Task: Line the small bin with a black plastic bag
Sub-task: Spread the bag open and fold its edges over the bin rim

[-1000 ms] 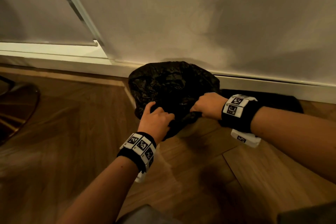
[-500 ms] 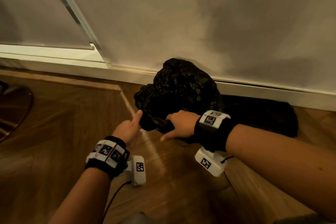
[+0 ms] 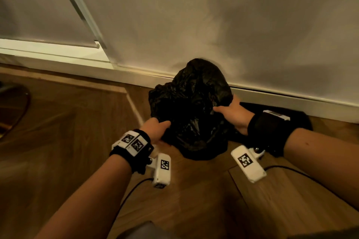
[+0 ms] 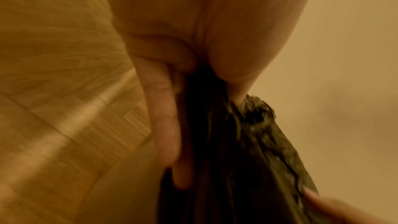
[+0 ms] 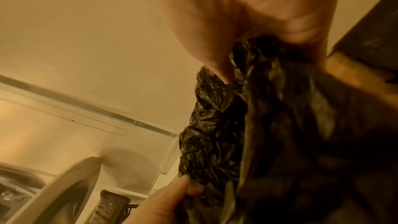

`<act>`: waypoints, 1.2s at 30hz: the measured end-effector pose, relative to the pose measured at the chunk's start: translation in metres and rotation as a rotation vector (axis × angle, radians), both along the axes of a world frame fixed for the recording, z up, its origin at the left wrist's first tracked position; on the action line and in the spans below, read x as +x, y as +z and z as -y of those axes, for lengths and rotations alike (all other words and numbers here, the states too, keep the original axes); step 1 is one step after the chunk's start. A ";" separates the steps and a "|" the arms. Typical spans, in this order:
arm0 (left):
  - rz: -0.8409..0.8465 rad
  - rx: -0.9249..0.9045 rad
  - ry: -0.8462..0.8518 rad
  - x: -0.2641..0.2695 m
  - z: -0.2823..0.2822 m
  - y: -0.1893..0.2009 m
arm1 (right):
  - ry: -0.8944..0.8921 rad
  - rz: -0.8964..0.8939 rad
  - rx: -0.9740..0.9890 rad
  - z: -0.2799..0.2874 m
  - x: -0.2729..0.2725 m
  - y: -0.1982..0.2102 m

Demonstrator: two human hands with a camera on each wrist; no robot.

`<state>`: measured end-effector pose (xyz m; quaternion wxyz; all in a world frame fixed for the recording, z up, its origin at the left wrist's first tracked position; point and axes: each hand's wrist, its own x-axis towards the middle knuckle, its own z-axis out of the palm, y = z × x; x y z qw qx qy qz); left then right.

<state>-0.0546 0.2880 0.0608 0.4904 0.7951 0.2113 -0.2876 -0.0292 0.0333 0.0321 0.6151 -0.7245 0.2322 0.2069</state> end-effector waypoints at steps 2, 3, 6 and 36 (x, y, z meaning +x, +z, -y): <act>-0.008 0.087 -0.095 0.001 -0.010 0.008 | -0.042 -0.065 -0.025 0.008 -0.006 -0.001; -0.010 0.149 -0.157 0.001 -0.014 0.011 | -0.032 -0.106 -0.020 0.013 -0.007 -0.002; 0.003 0.176 -0.235 0.000 -0.022 0.015 | 0.112 -0.160 0.126 0.019 -0.014 0.012; 0.248 0.278 -0.622 -0.023 -0.007 0.024 | 1.561 -0.330 -0.728 -0.110 -0.032 0.007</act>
